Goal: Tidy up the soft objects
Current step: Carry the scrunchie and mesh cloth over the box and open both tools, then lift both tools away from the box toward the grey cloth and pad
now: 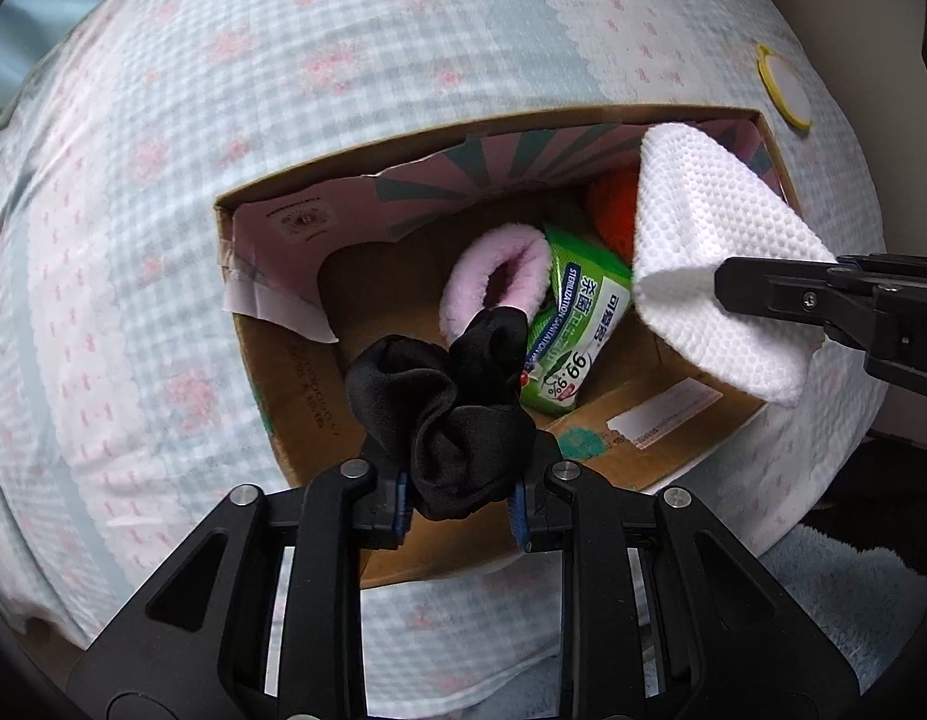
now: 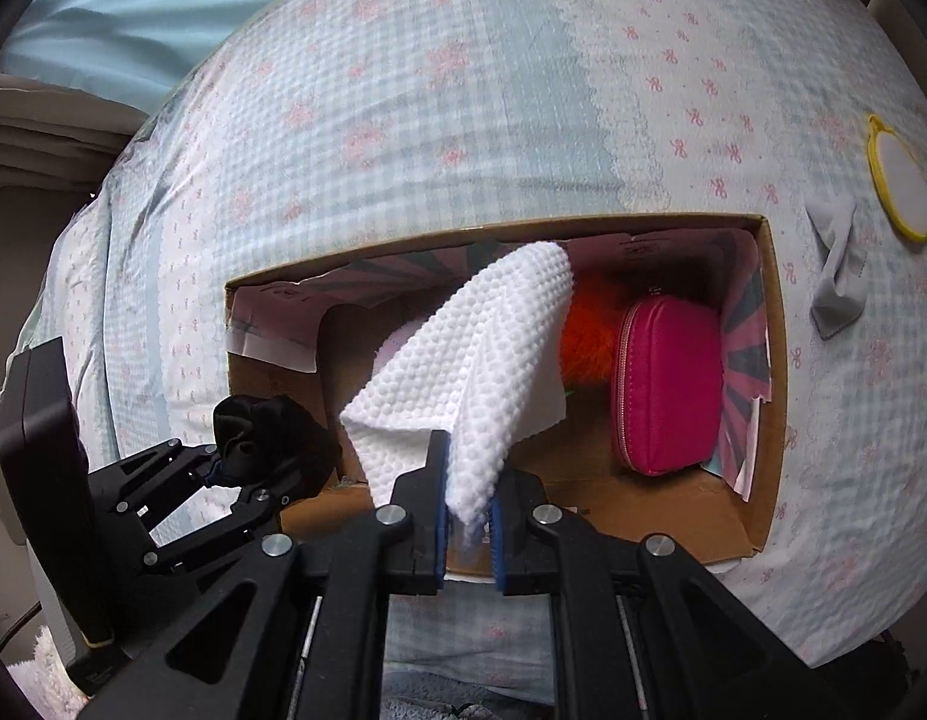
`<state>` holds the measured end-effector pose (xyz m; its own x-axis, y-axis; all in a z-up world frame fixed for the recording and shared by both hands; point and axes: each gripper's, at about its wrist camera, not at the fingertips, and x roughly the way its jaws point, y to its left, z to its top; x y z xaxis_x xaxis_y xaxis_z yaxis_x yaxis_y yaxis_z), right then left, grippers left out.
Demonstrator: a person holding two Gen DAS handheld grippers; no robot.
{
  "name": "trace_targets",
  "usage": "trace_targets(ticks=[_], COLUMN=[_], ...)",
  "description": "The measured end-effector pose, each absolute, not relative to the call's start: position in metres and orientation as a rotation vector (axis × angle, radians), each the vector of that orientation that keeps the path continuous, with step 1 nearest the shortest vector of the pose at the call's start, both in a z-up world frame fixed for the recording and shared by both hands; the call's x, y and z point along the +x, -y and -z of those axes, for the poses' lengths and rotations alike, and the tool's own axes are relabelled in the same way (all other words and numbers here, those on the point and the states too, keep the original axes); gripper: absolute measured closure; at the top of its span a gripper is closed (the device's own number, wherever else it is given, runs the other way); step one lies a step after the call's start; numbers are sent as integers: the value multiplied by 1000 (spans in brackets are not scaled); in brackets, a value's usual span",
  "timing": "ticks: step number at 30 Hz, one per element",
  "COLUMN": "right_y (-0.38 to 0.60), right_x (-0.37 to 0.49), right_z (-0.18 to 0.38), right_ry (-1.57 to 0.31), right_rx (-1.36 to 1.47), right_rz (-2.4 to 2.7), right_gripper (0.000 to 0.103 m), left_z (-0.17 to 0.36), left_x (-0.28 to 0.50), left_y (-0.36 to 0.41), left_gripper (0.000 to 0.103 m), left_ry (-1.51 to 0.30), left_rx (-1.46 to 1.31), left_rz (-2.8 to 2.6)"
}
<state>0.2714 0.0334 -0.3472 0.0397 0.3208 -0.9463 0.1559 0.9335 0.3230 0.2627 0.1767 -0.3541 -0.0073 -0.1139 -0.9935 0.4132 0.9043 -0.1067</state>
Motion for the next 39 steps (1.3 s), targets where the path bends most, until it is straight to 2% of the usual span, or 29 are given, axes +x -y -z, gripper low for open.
trace_targets(ticks=[1, 2, 3, 4, 5, 6, 7, 22, 39], right_y=[-33, -31, -30, -29, -28, -27, -25, -21, -22], right_x=[272, 273, 274, 274, 274, 273, 271, 245, 166], right_z=[350, 352, 354, 355, 356, 356, 355, 311, 189], right_ry=[-1546, -1550, -1552, -1559, -1565, -1564, -1560, -1448, -1083], right_rx=[400, 415, 425, 426, 422, 421, 417, 428, 185], right_rz=[-135, -137, -137, -134, -129, -128, -124, -98, -65], right_gripper=[93, 93, 85, 60, 40, 3, 0, 0, 0], left_z=[355, 356, 357, 355, 355, 354, 353, 302, 180], left_x=[262, 262, 262, 261, 260, 259, 259, 233, 175], left_y=[-174, -172, -172, -171, -170, -169, -168, -174, -196], left_gripper=[56, 13, 1, 0, 0, 0, 0, 0, 0], left_ry=[-1525, -1530, -1530, -1519, -1517, -1516, -1515, -1410, -1136], left_rx=[258, 267, 270, 260, 255, 258, 264, 276, 145], left_rz=[422, 420, 419, 427, 434, 435, 437, 420, 332])
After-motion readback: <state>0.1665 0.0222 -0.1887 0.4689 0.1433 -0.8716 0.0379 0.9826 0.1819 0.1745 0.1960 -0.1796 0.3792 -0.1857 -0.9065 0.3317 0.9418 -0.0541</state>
